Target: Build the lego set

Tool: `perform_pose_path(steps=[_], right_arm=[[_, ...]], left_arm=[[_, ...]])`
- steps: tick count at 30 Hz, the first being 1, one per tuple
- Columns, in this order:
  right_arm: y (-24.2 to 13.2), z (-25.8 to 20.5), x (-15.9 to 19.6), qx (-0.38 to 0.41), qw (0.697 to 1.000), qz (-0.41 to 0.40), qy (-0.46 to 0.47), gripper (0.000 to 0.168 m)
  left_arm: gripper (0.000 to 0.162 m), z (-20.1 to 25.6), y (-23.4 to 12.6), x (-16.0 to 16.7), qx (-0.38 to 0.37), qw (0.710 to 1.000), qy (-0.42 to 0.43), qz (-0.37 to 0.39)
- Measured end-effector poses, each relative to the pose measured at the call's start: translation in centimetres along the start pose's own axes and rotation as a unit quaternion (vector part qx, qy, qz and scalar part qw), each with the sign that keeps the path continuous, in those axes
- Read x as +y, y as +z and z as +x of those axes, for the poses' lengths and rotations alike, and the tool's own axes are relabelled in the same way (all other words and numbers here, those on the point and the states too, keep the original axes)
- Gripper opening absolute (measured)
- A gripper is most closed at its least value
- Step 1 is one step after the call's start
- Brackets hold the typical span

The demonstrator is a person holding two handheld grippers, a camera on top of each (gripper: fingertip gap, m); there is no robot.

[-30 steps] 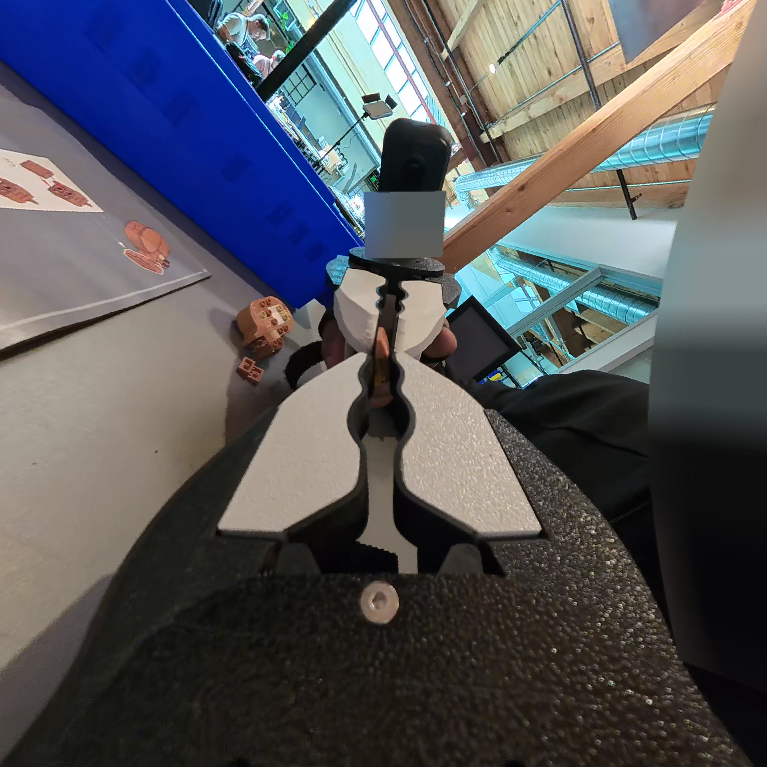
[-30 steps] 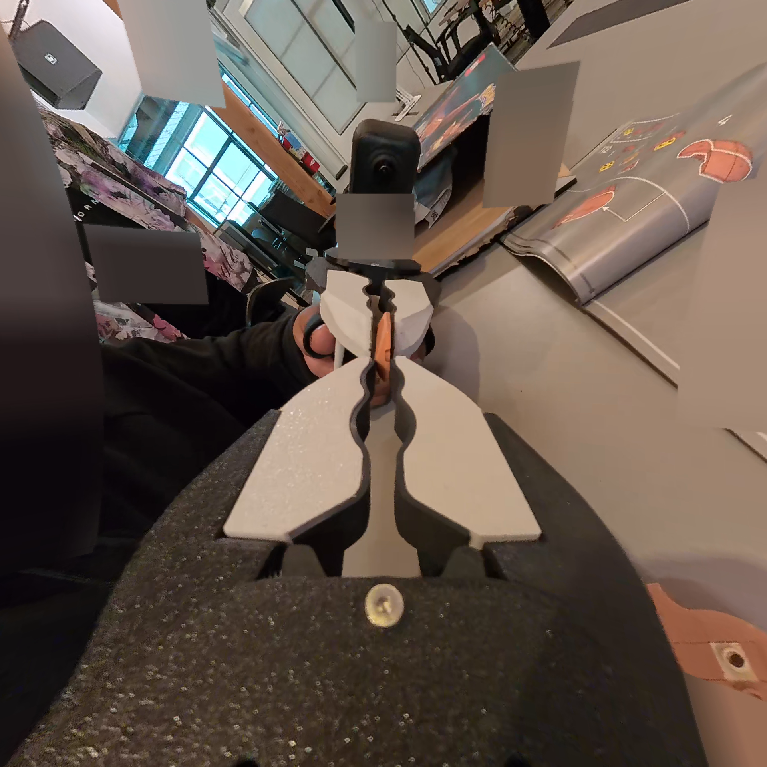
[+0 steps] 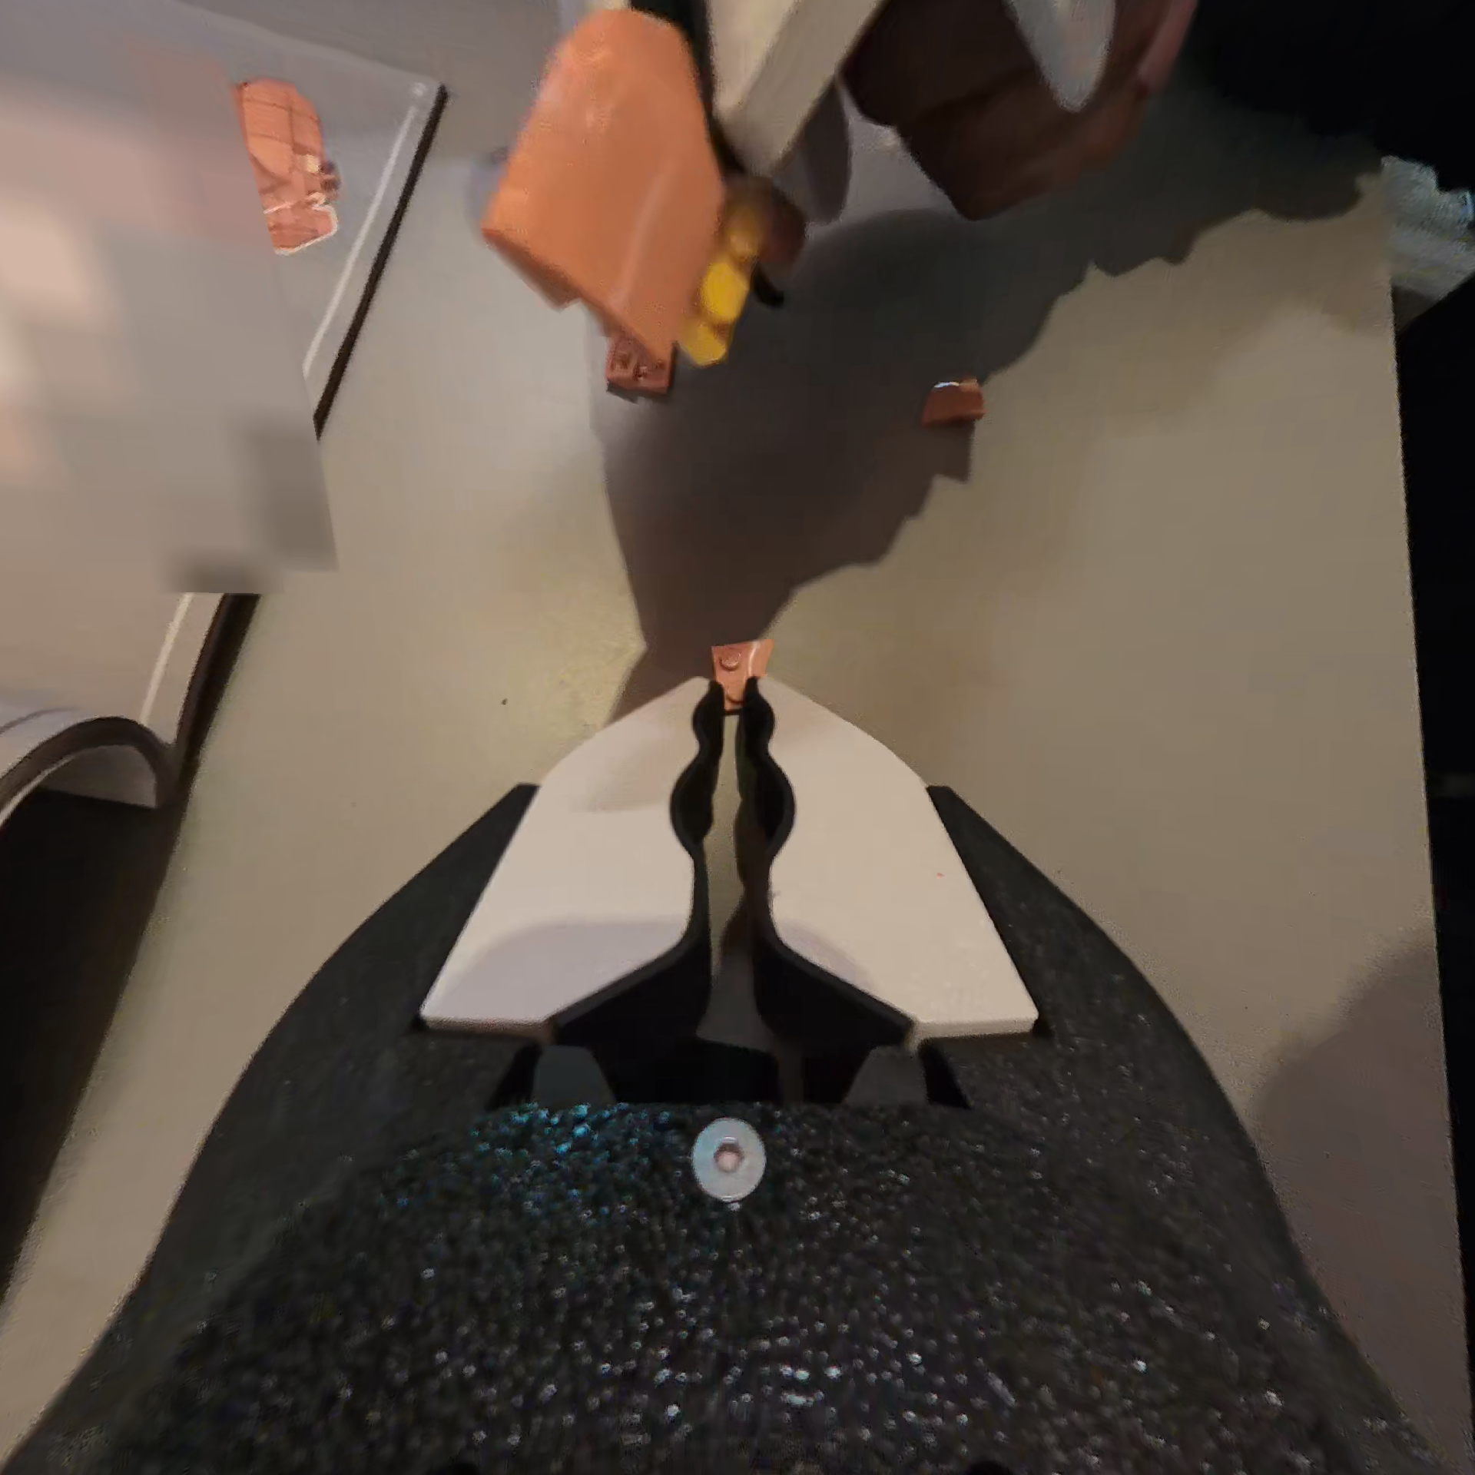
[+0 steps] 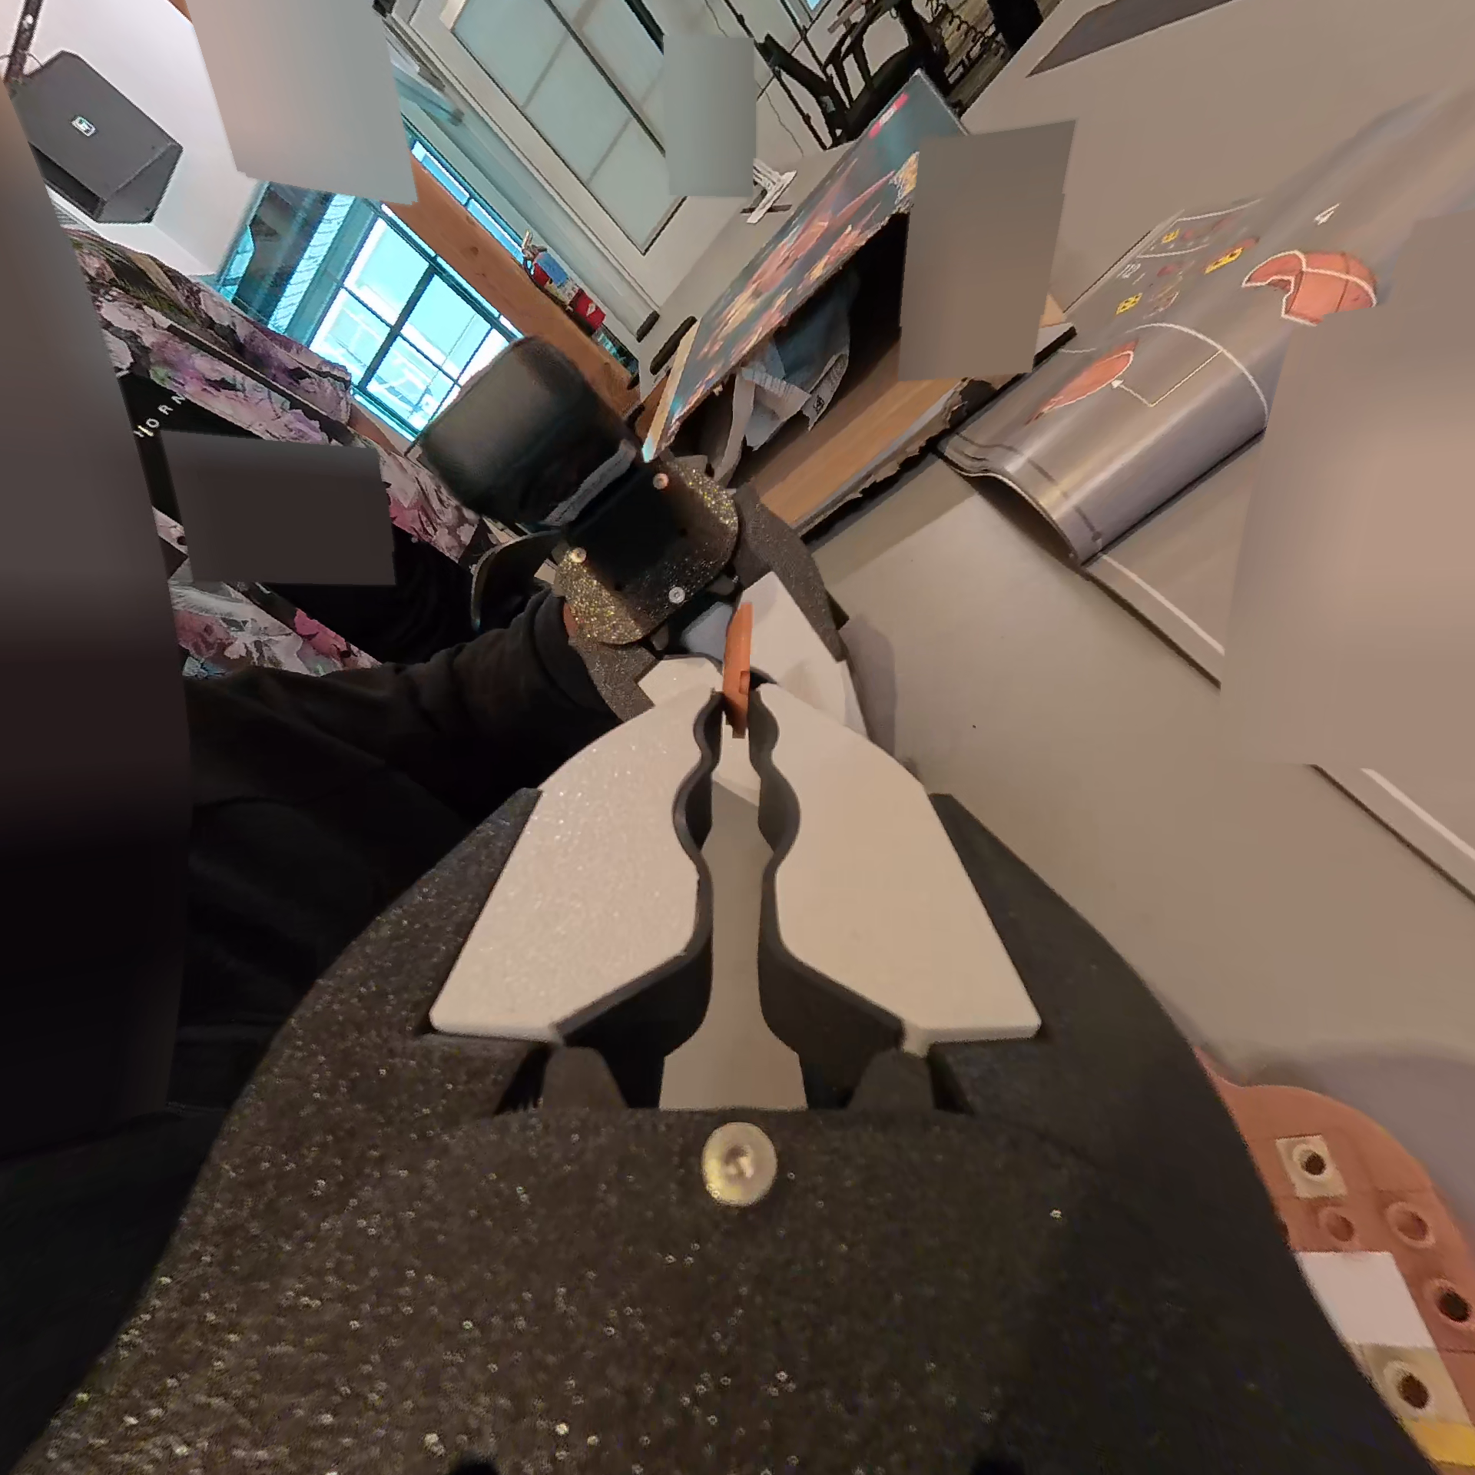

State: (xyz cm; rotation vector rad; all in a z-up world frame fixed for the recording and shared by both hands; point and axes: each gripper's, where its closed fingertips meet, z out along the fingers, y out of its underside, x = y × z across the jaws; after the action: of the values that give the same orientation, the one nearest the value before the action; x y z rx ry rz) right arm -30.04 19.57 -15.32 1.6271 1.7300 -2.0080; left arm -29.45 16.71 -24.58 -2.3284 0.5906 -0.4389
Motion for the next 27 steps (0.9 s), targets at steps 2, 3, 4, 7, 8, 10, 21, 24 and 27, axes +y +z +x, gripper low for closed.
perform_pose_path(steps=[2,3,4,7,8,10,21,24,27], right_arm=[[0.0,0.2,0.0,0.002,1.0,0.0,0.002,0.006],[0.0,0.3,0.1,0.003,1.0,-0.001,0.003,0.006],[-0.1,0.4,0.1,0.004,1.0,-0.002,0.006,0.006],[-0.1,0.8,0.3,0.009,1.0,-0.007,0.011,0.006],[-0.2,0.9,0.4,0.011,1.0,-0.009,0.012,0.006],[-0.2,1.2,0.6,0.014,1.0,-0.014,0.015,0.006],[0.1,1.4,2.9,0.012,0.996,-0.083,0.009,0.006],[0.2,1.5,3.4,0.014,0.995,-0.096,0.002,0.006],[0.2,1.7,3.4,0.031,0.994,-0.1,-0.016,0.006]], left_arm=[[0.003,0.6,0.1,0.0,0.013,1.0,0.015,-0.002],[0.003,0.8,0.1,0.1,0.018,1.0,0.021,-0.003],[0.002,0.9,0.1,0.1,0.021,0.999,0.024,-0.004],[0.0,1.3,0.1,0.2,0.03,0.999,0.035,-0.006],[0.0,1.3,0.1,0.3,0.031,0.999,0.038,-0.006],[0.0,1.4,0.0,0.2,0.032,0.999,0.039,-0.004],[0.0,0.7,-1.5,-0.2,0.016,0.996,0.083,0.029],[0.0,0.8,-1.4,0.2,0.033,0.998,0.056,0.024],[0.0,0.4,-1.3,0.6,0.041,0.999,0.017,0.016]])
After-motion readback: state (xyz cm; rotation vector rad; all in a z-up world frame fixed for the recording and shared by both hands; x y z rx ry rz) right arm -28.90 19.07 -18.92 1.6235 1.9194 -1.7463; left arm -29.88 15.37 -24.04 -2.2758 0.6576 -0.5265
